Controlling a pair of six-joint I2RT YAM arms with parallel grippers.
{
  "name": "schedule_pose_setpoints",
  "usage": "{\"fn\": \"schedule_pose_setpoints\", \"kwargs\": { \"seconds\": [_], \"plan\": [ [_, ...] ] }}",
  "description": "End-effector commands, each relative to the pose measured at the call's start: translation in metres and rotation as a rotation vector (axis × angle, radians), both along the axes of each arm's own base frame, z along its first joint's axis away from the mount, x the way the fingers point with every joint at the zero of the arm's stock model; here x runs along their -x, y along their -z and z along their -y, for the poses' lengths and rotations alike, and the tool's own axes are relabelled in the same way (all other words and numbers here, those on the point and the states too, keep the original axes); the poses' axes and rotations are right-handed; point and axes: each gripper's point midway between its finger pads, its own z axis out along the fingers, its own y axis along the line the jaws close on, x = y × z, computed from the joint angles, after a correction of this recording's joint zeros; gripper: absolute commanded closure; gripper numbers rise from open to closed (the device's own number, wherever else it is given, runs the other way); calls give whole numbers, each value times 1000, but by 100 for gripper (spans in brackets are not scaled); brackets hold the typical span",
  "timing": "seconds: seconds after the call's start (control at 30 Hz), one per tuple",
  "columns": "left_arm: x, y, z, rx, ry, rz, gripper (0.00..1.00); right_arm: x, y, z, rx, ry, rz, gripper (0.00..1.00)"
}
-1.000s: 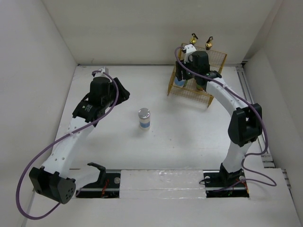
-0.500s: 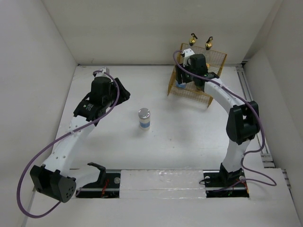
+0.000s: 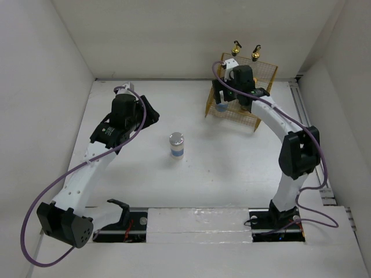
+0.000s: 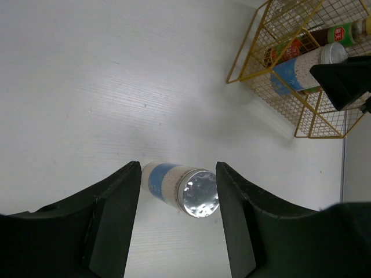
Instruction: Organize the condiment bottles
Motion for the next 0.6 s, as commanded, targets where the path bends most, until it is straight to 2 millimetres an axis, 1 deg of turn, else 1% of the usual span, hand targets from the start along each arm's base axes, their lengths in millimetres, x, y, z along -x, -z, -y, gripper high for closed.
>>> {"fn": "schedule_pose_setpoints", "kwargs": {
  "seconds": [0.0,0.03,0.07,0.1,0.13,0.17,0.2,0.23,0.27,0.3,0.33,0.37,0.4,0.43,0.47,0.5,0.53,0.57],
  "plan": [
    [-3,-22,-1,11,3,62,50,19,-70,-6,-42,-25,128,12],
    [-3,-22,-1,11,3,62,50,29,-73,-12,-41,-39,133,13],
    [-3,-22,-1,11,3,62,50,37,-78,-17,-47,-54,146,20],
    [-2,-29,-3,13,-5,80,50,53,-78,-19,-30,-81,157,41],
    [-1,-27,-4,10,-5,70,50,66,-79,-29,-43,-123,158,60],
    [-2,-27,-5,5,-15,72,50,85,-75,-49,-40,-193,152,75],
    [-2,-32,-5,8,-15,82,50,105,-66,-57,-37,-244,135,84],
    [-2,-30,-7,-7,-18,77,53,122,-63,-73,-56,-317,120,89],
    [-2,-34,-7,-4,-18,86,56,146,-58,-97,-58,-405,110,89],
    [-2,-34,-7,-4,-18,86,58,162,-52,-107,-58,-451,90,82],
    [-3,-36,-12,-8,-36,87,61,178,-41,-116,-56,-498,63,57],
    [-3,-36,-12,-8,-36,87,73,192,-36,-128,-65,-552,44,39],
    [-4,-36,-14,-13,-45,89,78,211,-34,-142,-68,-610,31,23],
    [-3,-38,-14,-14,-45,87,81,221,-22,-149,-58,-641,-5,12],
    [-2,-36,-17,-23,-56,81,81,228,-17,-156,-53,-676,-15,1],
    [-3,-36,-19,-30,-69,83,81,240,-9,-166,-46,-717,-40,1],
    [-3,-39,-19,-29,-69,85,78,243,1,-173,-28,-738,-54,1],
    [-2,-42,-22,-30,-77,95,72,246,3,-179,-19,-758,-53,1]
  ]
}}
